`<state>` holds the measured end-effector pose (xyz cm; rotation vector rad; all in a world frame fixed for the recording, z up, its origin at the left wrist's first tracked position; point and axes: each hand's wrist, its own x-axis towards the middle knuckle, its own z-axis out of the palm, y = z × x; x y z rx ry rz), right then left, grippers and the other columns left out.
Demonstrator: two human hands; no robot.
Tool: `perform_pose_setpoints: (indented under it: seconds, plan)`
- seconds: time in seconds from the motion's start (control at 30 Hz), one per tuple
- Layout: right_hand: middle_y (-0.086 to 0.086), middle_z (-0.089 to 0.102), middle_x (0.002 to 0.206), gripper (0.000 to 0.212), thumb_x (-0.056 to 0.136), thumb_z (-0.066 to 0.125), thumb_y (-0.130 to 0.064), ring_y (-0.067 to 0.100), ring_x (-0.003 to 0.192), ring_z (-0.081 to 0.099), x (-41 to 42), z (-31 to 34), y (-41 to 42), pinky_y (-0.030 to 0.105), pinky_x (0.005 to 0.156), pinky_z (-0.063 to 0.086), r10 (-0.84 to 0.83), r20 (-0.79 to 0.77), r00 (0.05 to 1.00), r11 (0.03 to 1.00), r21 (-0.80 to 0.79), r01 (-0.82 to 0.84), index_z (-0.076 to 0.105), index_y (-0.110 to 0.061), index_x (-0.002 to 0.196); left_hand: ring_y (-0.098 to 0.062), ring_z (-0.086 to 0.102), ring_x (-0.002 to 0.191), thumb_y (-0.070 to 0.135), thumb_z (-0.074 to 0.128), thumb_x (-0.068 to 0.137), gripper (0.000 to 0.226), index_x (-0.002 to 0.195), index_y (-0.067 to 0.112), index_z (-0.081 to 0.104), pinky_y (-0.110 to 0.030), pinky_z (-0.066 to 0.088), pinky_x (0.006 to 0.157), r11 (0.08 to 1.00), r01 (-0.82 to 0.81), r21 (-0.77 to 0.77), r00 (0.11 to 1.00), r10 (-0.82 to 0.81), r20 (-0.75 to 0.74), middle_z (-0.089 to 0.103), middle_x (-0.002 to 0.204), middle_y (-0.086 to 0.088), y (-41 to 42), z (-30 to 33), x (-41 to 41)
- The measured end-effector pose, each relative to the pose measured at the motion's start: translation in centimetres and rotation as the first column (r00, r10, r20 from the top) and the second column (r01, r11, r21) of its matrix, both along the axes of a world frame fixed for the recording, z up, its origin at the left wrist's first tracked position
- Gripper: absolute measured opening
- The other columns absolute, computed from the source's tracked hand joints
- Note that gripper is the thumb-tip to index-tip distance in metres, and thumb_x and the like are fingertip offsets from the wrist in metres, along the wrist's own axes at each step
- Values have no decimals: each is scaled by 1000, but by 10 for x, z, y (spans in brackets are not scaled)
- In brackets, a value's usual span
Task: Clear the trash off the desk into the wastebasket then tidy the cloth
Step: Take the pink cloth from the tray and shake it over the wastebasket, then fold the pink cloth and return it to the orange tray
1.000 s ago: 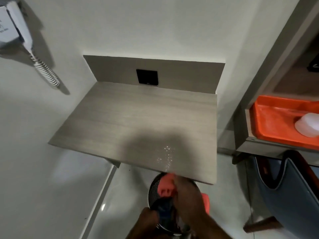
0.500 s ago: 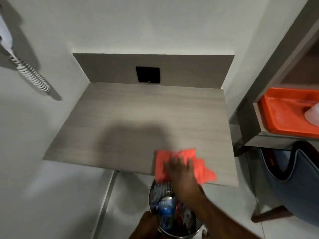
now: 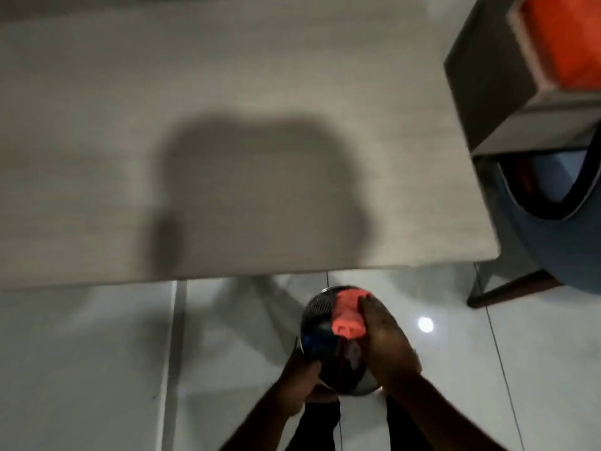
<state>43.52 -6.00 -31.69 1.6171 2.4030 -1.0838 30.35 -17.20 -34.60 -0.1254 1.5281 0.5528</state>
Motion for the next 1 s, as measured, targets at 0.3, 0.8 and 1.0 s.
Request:
perform_pose_setpoints:
  seconds: [0.3,0.8,1.0]
  plan:
    - [13,60,135,58,91,42,-44,41,111,63,45,-126,11,52,91,51,-217,196,956,964,-113,242,44,-17,142,-29,76,75,1,46,90,28,110,11,64,-49,65,65,999,36,-24,996,-38,-79,75,91,-12,44,-168,28]
    - [8,80,94,75,38,96,-17,17,74,78,29,100,-16,25,64,56,-151,97,984,933,343,109,75,1,107,-10,74,60,66,59,75,42,70,28,75,-24,60,55,916,274,294,909,-147,-389,76,62,5,90,118,28]
    - [8,42,155,96,85,71,-28,24,137,49,29,225,-55,41,108,46,-294,-364,883,944,36,329,11,-6,157,-22,71,74,32,57,76,22,80,14,69,-30,53,67,434,854,286,463,-383,-800,72,74,-2,113,308,20]
